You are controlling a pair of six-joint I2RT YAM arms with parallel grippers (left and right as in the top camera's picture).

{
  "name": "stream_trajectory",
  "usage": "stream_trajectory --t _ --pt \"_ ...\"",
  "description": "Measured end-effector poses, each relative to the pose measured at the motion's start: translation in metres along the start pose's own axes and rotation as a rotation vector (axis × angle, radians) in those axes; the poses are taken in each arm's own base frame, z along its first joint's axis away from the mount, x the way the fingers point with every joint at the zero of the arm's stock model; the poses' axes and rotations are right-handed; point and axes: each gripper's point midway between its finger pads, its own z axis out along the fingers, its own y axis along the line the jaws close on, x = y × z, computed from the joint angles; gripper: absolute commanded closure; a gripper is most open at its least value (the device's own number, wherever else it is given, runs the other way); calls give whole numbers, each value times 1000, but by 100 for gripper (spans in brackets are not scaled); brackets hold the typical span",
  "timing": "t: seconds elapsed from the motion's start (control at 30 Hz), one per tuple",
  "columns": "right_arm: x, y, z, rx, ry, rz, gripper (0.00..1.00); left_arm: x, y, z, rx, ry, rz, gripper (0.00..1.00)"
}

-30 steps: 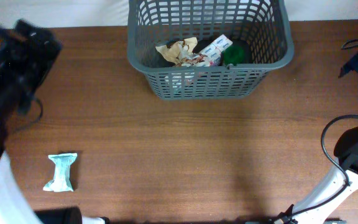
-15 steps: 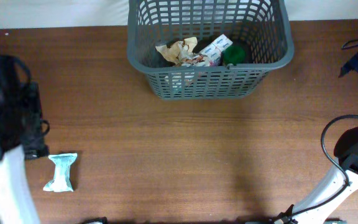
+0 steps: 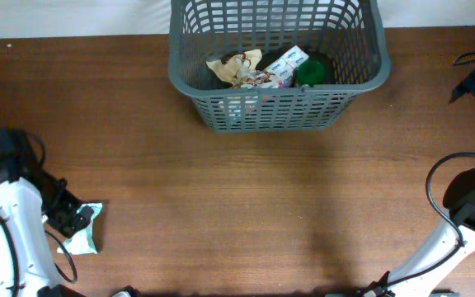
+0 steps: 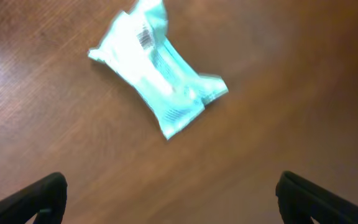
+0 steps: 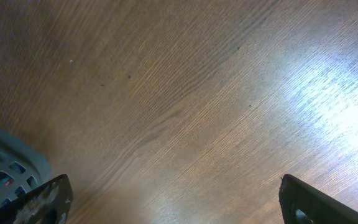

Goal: Pack container
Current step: 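Move the left gripper back down over the mint-green wipes packet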

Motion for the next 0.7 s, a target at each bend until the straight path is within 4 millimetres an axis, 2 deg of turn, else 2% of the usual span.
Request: stream_trajectory --t 0.1,0.17,0.43,0.47,0.53,0.7 --pt "0 0 0 0 0 0 1 -11 4 18 -33 26 -79 1" --pt "0 0 0 0 0 0 1 -15 7 23 -54 46 -115 1" --pt "0 0 0 0 0 0 1 -6 6 23 -63 123 -145 0" --pt "0 0 0 0 0 0 1 -6 5 23 -62 123 -145 3" --pt "0 0 0 0 0 0 1 -7 3 23 -52 114 -146 7" --pt "0 0 0 0 0 0 1 -20 -4 24 -9 41 -149 5"
